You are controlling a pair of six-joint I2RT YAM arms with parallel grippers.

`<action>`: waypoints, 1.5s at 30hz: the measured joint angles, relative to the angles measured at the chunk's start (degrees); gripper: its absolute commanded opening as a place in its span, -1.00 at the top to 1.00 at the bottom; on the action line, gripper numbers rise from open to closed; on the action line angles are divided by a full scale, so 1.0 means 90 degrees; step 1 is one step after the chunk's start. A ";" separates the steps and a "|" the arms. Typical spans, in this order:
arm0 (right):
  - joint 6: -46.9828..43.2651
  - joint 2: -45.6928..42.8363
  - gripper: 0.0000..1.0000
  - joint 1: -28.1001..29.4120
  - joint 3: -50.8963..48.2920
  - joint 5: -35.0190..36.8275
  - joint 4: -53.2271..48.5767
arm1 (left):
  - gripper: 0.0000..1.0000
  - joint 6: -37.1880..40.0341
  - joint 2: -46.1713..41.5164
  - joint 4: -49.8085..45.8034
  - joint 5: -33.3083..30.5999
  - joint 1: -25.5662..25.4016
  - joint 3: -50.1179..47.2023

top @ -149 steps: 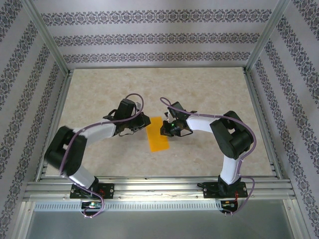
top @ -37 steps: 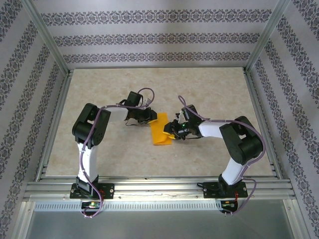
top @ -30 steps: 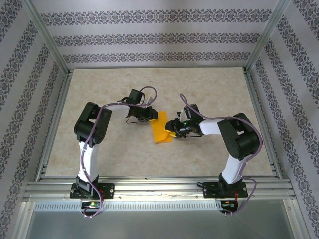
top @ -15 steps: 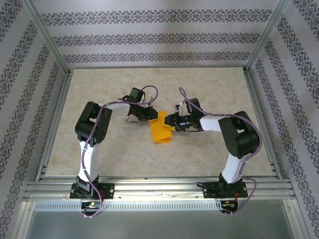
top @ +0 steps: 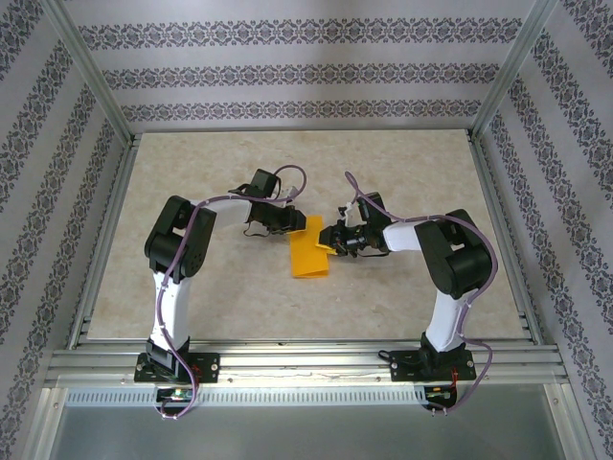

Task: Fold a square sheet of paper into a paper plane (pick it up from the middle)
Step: Fold the triangle a second time at the center of the table.

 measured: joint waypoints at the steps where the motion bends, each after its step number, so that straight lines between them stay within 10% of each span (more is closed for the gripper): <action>1: 0.0017 0.0000 0.65 0.0000 0.0000 0.0000 0.0017 | 0.34 0.0000 -0.0046 0.0002 -0.0002 -0.0012 -0.0024; 24: 0.0384 0.0112 0.74 0.0002 -0.0136 0.0000 0.0406 | 0.00 0.0197 -0.3364 0.1627 -0.0811 -0.0481 -0.2829; 45: 0.0410 0.0112 0.69 0.0000 -0.0134 -0.0002 0.0403 | -0.22 0.3541 -0.3245 0.1685 -0.4857 -0.3711 -0.3339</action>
